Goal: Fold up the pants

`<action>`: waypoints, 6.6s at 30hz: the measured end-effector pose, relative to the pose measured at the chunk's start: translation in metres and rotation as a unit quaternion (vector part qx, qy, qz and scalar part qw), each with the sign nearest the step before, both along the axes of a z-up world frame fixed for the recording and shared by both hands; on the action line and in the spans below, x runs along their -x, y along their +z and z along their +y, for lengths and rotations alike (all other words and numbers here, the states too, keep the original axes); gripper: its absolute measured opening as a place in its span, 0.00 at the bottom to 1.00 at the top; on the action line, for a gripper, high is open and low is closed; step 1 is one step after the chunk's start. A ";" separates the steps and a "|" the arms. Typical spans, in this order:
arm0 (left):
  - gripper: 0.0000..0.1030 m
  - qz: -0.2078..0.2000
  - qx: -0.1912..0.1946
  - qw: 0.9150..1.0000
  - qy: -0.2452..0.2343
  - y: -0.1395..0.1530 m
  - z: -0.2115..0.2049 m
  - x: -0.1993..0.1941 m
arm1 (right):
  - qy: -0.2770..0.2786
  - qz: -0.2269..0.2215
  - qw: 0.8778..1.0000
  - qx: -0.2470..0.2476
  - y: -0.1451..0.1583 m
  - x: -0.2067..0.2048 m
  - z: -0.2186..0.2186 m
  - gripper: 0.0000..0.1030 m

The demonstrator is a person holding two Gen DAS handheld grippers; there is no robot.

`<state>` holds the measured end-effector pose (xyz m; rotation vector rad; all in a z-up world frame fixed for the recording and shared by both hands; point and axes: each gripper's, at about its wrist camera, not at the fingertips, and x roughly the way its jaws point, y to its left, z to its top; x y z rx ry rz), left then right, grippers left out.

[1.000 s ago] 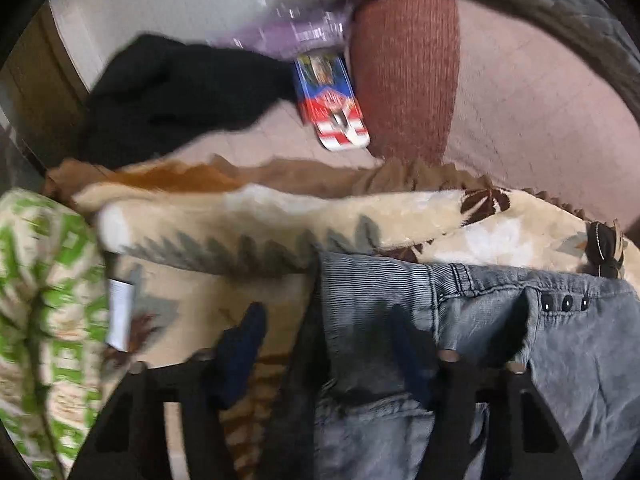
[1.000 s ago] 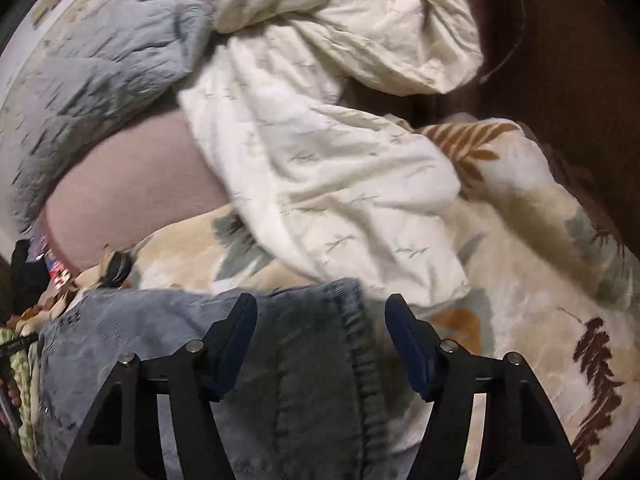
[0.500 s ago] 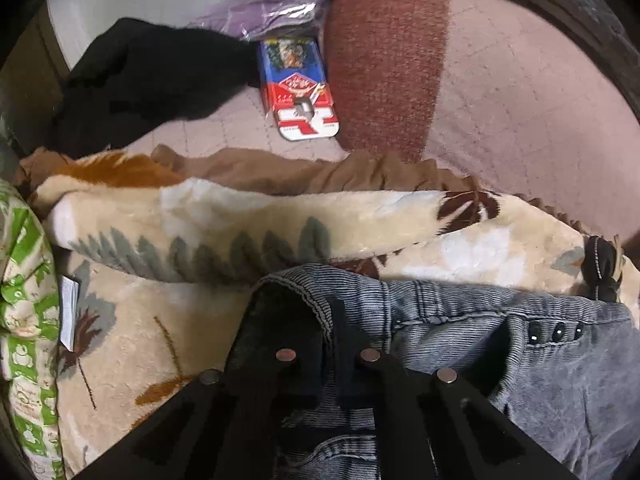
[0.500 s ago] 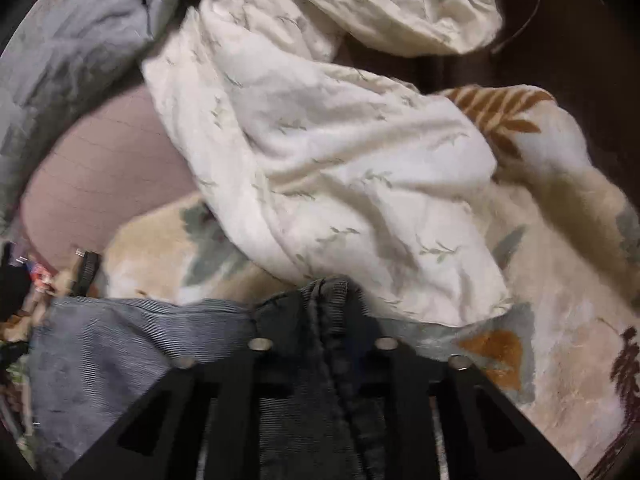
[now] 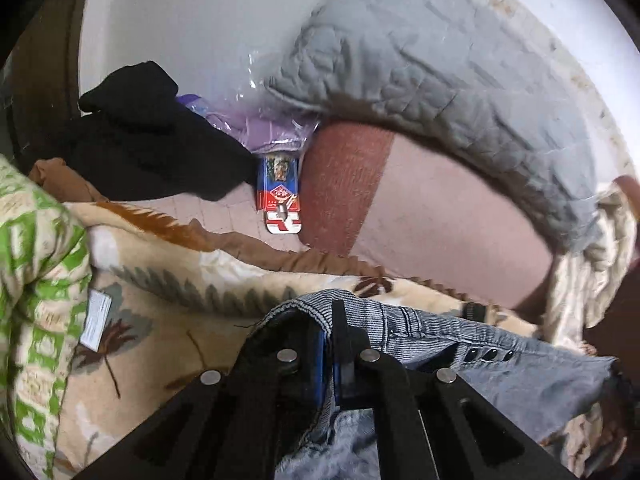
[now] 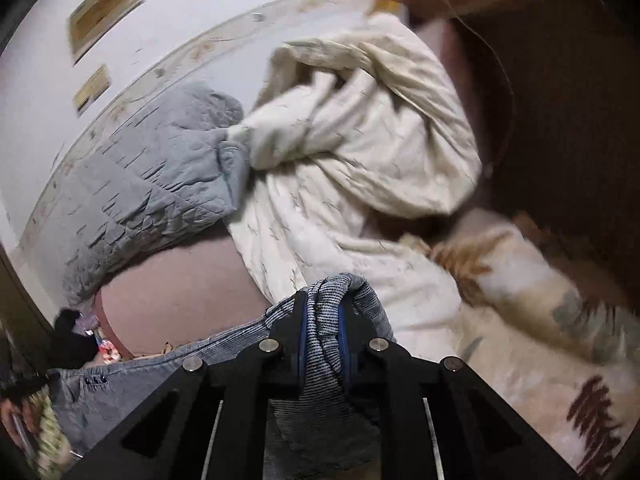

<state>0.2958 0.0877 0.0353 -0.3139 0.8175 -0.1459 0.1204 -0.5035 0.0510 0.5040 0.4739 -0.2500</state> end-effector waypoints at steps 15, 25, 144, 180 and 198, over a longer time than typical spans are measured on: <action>0.03 -0.052 0.083 0.993 -0.060 0.013 0.051 0.202 | 0.010 0.075 0.996 -0.037 -0.017 0.138 -0.001 0.13; 0.03 0.030 0.112 0.993 -0.037 -0.071 0.083 0.274 | 0.048 0.193 0.980 -0.011 -0.062 0.200 0.026 0.14; 0.56 -0.008 -0.049 0.986 -0.161 -0.072 -0.084 0.276 | 0.281 0.204 0.938 -0.013 -0.059 -0.055 0.303 0.30; 0.58 -0.100 -0.080 0.973 -0.190 -0.057 -0.109 0.312 | -0.001 0.113 0.970 -0.215 -0.077 0.244 0.017 0.48; 0.60 -0.118 -0.094 0.955 -0.255 0.006 -0.196 0.334 | -0.056 0.090 0.916 -0.387 -0.115 0.270 0.000 0.48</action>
